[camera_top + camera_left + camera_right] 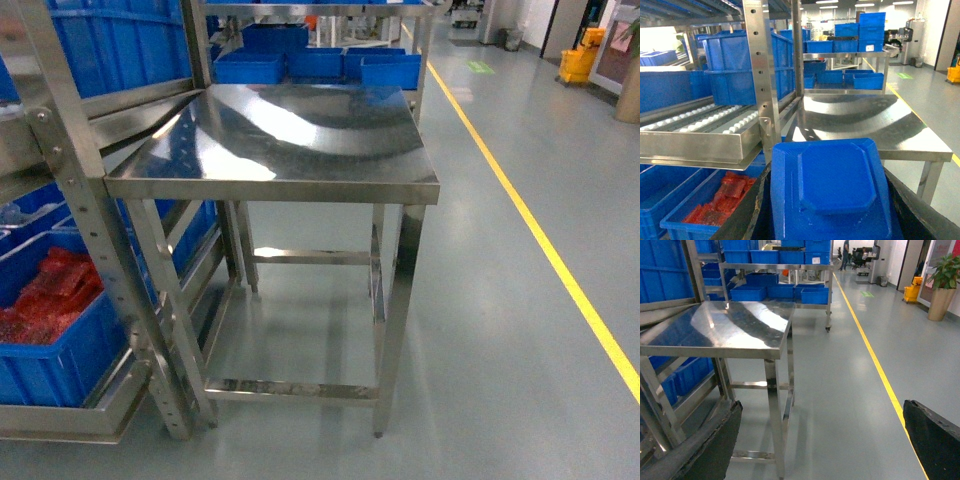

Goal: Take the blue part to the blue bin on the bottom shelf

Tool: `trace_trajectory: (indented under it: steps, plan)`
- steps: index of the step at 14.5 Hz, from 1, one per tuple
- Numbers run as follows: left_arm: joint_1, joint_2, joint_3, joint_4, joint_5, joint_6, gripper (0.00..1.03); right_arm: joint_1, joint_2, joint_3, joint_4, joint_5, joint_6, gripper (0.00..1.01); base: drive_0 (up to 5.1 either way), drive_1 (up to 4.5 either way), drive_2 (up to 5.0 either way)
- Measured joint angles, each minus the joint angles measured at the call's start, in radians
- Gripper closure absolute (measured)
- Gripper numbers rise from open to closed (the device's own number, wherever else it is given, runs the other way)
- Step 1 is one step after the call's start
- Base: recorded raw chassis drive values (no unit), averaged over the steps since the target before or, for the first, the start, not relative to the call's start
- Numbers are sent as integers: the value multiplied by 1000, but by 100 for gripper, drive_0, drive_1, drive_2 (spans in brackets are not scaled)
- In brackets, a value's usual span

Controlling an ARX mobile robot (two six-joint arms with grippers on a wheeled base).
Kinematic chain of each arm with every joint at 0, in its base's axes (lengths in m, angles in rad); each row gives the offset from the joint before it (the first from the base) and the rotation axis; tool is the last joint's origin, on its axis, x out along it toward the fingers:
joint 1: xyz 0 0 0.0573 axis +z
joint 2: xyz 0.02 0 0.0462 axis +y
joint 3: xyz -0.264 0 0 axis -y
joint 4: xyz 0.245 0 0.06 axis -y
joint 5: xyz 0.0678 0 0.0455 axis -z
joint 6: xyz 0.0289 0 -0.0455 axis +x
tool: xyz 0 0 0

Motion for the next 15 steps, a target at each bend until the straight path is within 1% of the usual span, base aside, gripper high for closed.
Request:
trace_trajectory:
  steps: [15]
  plan:
    - [0,0,0,0,0,0,59,0,0,0,2,1,0,3,-475,246,246]
